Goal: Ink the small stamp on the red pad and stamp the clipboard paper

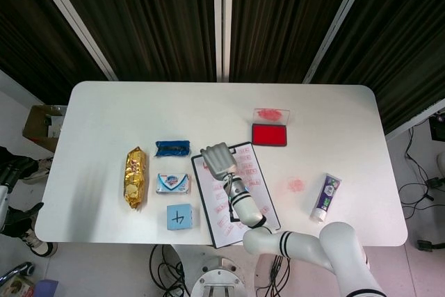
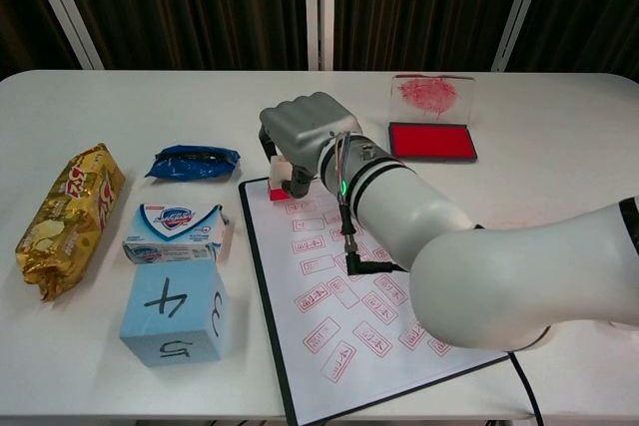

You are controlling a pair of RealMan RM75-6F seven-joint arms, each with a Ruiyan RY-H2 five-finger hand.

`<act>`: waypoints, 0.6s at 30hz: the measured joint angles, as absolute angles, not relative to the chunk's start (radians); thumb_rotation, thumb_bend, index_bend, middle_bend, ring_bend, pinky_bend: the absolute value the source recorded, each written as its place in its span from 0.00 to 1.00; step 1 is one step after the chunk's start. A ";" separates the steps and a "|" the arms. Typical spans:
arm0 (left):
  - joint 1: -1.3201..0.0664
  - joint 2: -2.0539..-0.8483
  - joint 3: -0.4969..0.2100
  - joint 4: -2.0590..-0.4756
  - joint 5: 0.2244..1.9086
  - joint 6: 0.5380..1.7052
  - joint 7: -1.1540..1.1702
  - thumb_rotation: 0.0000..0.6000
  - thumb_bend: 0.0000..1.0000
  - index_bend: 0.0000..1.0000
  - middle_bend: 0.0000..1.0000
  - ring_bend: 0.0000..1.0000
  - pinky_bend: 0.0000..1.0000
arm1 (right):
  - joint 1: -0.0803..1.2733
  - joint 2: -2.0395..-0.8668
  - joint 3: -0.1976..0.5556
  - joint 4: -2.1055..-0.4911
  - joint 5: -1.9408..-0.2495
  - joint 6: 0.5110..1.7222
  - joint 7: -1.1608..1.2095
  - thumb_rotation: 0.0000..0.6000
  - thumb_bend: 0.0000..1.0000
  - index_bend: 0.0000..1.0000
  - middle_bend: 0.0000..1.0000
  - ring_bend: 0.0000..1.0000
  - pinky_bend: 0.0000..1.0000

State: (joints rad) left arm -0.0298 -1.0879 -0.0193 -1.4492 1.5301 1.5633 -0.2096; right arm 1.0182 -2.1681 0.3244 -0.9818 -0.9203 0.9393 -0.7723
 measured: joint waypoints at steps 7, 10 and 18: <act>-0.025 -1.087 -0.019 -1.439 1.526 1.562 -0.221 1.00 0.00 0.20 0.18 0.16 0.25 | 1.024 -2.186 0.330 -0.952 -0.917 0.929 -0.773 1.00 0.47 0.98 0.83 0.91 0.99; -0.023 -1.086 -0.020 -1.436 1.524 1.563 -0.224 1.00 0.00 0.20 0.18 0.16 0.25 | 1.028 -2.192 0.333 -0.939 -0.916 0.925 -0.775 1.00 0.47 0.98 0.83 0.91 0.99; -0.026 -1.087 -0.021 -1.436 1.531 1.559 -0.225 1.00 0.00 0.20 0.18 0.16 0.25 | 1.039 -2.212 0.341 -0.902 -0.913 0.910 -0.782 1.00 0.47 0.98 0.83 0.91 0.99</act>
State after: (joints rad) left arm -0.0258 -1.0873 -0.0213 -1.4357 1.5306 1.5593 -0.2250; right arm 1.0389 -2.2119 0.3411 -0.9025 -0.9129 0.9099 -0.7818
